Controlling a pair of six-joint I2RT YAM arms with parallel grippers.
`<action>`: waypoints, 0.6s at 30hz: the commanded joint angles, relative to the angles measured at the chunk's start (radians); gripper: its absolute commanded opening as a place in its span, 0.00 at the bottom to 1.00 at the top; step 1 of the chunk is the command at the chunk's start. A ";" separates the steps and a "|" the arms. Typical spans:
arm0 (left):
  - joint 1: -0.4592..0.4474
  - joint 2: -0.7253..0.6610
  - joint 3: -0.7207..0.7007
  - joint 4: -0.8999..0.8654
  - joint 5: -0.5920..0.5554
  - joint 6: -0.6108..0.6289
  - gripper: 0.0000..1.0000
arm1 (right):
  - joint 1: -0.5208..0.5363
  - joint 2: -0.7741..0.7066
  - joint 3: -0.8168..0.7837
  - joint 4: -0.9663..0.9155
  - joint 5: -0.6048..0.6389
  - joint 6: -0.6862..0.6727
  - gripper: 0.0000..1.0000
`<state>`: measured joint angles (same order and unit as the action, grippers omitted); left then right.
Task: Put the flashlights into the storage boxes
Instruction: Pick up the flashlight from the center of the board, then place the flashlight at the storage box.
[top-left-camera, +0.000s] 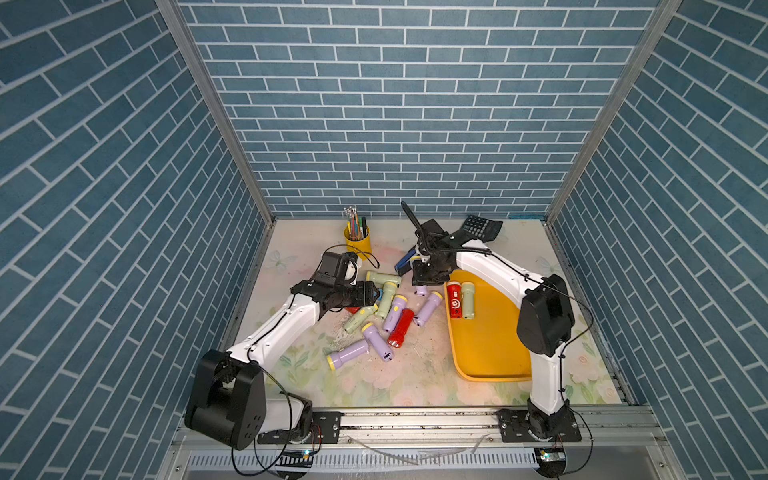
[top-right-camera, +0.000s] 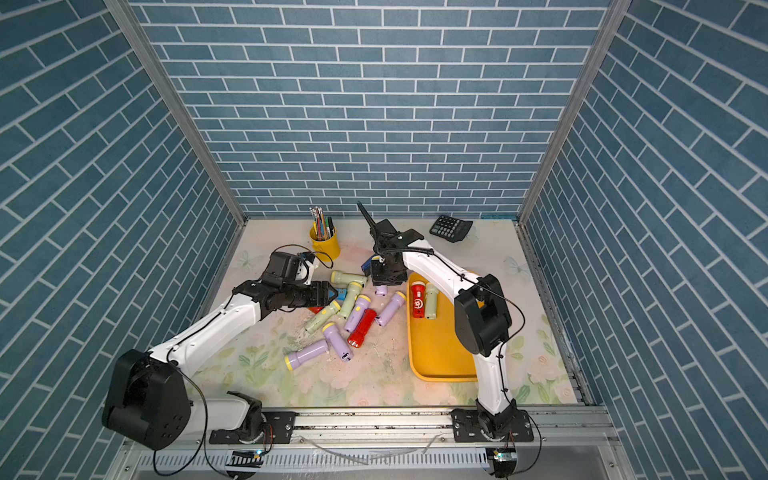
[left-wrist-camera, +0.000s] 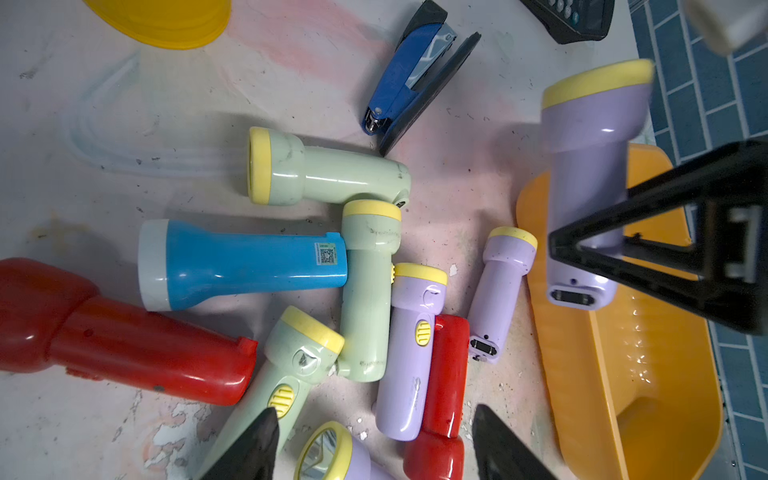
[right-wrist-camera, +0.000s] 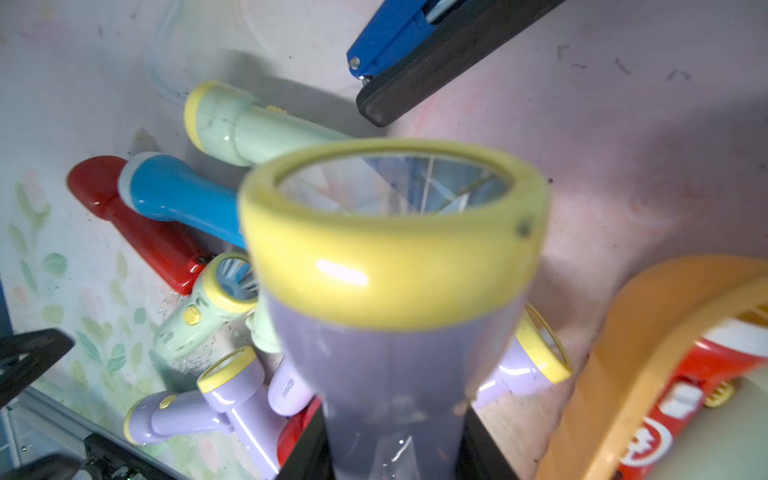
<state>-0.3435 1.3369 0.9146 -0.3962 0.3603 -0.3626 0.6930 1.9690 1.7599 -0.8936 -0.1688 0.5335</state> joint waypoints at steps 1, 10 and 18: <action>-0.020 -0.012 0.035 -0.007 -0.006 0.000 0.74 | -0.026 -0.088 -0.086 0.016 0.011 0.039 0.39; -0.141 0.075 0.131 -0.003 -0.053 -0.002 0.74 | -0.136 -0.301 -0.312 0.058 -0.031 0.036 0.39; -0.233 0.183 0.243 -0.002 -0.081 -0.002 0.74 | -0.266 -0.449 -0.494 0.076 -0.079 0.004 0.39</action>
<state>-0.5545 1.4948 1.1172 -0.3981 0.3000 -0.3672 0.4553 1.5658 1.3178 -0.8295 -0.2131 0.5449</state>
